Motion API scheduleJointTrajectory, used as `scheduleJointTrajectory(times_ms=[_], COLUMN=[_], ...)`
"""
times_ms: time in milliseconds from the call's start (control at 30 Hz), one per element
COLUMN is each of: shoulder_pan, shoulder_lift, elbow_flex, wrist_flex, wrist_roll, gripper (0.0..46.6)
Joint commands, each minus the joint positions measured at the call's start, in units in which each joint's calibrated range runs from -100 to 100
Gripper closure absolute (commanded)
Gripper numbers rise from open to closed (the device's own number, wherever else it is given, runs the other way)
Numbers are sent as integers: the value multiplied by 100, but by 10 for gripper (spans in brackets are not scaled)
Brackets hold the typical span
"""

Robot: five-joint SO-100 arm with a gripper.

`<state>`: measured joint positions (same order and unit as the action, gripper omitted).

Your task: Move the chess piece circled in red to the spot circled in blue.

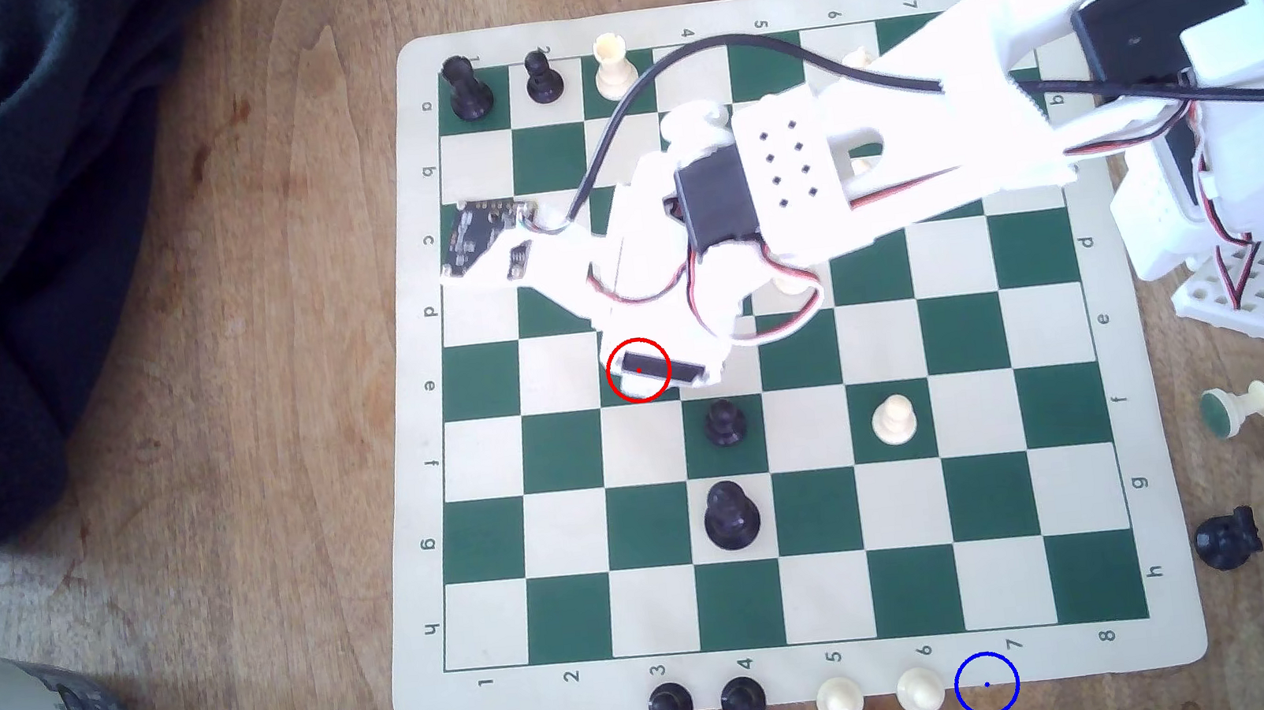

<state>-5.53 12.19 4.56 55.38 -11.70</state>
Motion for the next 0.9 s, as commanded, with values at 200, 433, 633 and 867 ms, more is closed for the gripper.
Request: scheduleJointTrajectory(times_ms=[200, 433, 633, 867], shoulder_pan=[-92, -1383, -2181, -3182], shoulder_lift=[-2535, -3995, -4428, -4521], elbow_flex=[-339, 885, 1719, 2989], wrist_flex=[1080, 1555, 1481, 728], wrist_roll=[29, 29, 29, 122], gripper=[438, 441, 441, 441])
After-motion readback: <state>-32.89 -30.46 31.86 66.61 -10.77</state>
